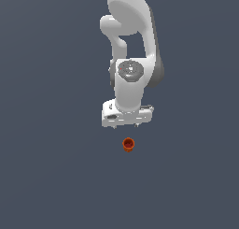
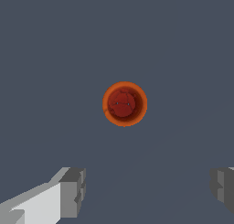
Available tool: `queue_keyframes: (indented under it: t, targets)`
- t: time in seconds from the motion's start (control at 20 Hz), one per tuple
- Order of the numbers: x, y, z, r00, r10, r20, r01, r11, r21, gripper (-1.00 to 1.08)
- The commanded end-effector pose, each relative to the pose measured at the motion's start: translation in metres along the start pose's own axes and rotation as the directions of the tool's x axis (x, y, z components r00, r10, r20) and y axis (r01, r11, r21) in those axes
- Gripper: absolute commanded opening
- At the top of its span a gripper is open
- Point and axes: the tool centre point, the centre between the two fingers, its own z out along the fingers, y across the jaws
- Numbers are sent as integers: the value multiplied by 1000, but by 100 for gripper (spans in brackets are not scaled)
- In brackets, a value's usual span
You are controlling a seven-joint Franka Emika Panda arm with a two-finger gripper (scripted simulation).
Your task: Pick up the object and move it to a goal position.
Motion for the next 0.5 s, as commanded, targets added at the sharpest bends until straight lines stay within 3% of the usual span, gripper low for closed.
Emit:
queue_keyframes:
  t: [0.0, 0.45]
  targets:
    - [11, -2, 10, 1000, -20, -3, 20, 1000, 0, 100]
    - [43, -9, 43, 997, -80, -13, 80, 997, 1, 100]
